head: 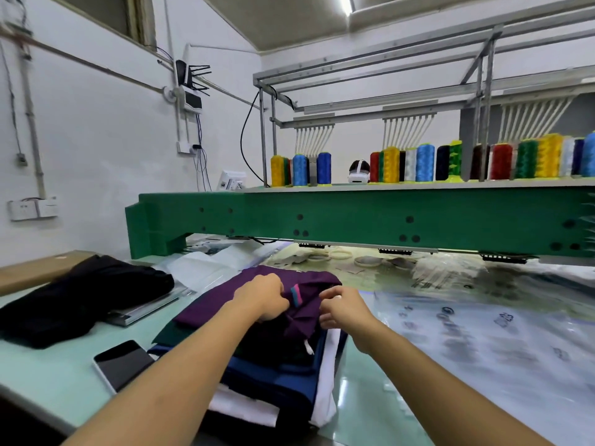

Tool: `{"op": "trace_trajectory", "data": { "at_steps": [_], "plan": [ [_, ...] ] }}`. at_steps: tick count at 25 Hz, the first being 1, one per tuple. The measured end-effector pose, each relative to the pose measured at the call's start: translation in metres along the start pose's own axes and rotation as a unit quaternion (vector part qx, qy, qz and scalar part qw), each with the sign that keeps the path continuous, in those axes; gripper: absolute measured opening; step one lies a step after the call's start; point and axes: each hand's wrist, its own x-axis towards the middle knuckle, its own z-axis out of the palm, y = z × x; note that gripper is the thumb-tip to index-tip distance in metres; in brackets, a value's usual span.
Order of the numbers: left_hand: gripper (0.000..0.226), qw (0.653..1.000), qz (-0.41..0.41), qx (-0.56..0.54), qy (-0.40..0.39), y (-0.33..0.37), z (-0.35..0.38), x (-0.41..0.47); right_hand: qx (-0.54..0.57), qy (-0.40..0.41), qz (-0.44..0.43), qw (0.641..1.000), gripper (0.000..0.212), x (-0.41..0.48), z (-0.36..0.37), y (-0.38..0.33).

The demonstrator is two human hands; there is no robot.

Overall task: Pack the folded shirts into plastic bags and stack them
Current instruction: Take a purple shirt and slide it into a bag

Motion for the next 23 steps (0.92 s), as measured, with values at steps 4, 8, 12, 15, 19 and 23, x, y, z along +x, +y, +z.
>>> {"op": "trace_trajectory", "data": {
  "at_steps": [4,8,12,15,19,23],
  "plan": [
    [0.054,0.986,0.040,-0.129,-0.095,-0.002,0.006,0.000,0.102,-0.016,0.033,0.994,0.022,0.006,0.009,-0.008],
    [0.032,0.975,0.048,-0.198,-0.088,-0.020,0.000,0.000,0.099,-0.038,0.066,0.992,0.060,0.010,0.028,-0.019],
    [0.043,0.980,-0.157,0.038,0.117,-0.072,0.002,-0.001,0.008,0.010,0.051,0.999,0.087,0.014,0.043,-0.022],
    [0.052,0.970,-0.230,0.034,0.069,-0.106,-0.001,-0.005,0.054,0.077,0.053,0.994,0.087,0.017,0.038,-0.014],
    [0.059,0.973,-0.215,0.072,0.037,-0.122,-0.007,-0.001,0.129,0.068,0.053,0.988,0.074,0.020,0.038,-0.008],
    [0.057,0.974,-0.212,-0.076,-0.034,-0.113,-0.014,0.004,0.211,0.015,0.062,0.975,0.064,0.023,0.041,-0.014]
  ]
}}
